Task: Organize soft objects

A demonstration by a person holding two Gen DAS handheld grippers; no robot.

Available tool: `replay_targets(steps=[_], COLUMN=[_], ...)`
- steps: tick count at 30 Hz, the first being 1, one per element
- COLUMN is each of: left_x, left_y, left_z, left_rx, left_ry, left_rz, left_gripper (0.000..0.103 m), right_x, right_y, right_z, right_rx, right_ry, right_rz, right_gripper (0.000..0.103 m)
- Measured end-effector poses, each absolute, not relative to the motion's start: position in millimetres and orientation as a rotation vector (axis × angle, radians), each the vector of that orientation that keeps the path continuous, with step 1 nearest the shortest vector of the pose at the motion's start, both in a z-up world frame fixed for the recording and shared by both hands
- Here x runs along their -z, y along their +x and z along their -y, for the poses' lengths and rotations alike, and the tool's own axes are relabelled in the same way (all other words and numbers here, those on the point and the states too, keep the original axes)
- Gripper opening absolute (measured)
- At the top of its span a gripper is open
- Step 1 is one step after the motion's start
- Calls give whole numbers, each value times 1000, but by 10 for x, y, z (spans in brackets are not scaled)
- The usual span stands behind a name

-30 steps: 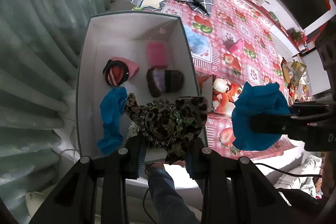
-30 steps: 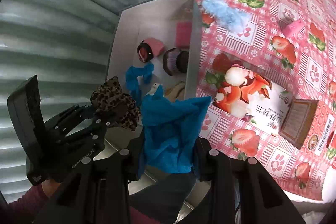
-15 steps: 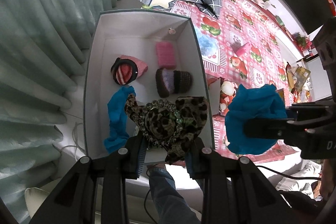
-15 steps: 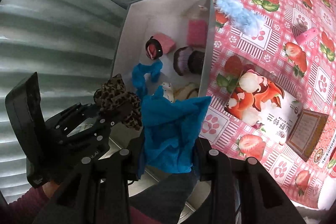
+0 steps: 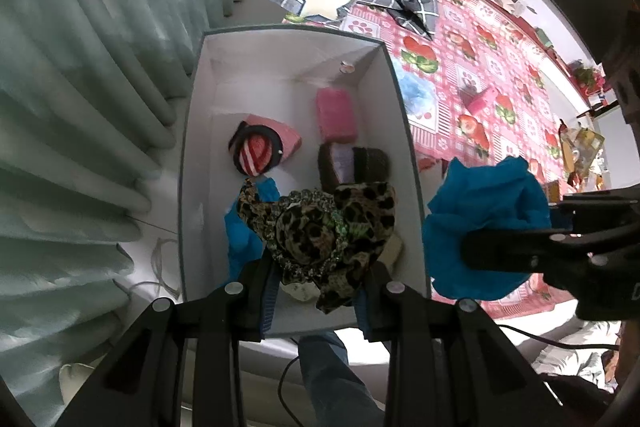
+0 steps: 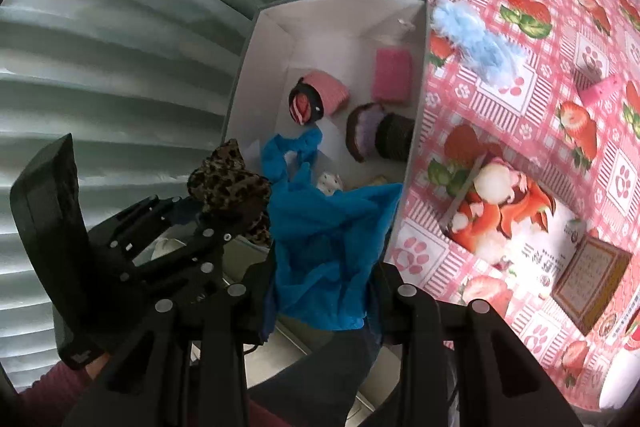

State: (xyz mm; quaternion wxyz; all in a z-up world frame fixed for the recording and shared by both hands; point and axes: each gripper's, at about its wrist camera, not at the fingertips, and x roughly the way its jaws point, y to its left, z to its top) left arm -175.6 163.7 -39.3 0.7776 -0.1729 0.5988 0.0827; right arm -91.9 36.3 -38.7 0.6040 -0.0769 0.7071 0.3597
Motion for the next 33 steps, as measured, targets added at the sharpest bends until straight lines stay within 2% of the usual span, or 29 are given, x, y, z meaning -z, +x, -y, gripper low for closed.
replay_targets(steps=[29, 31, 33], left_x=[516, 519, 517], left_y=[-1633, -1629, -1622], left_z=[-1781, -1770, -1758], left_rx=[-201, -198, -191], left_ry=[-369, -364, -365], left_rz=[-1328, -1330, -1328], left_gripper=[35, 41, 56], right_x=[621, 631, 639], right_y=[-743, -736, -731], right_z=[-652, -654, -648], right_rx=[-831, -828, -825], right_ry=[-151, -147, -143], right_rz=[-1679, -1678, -1679], right_gripper=[36, 36, 40])
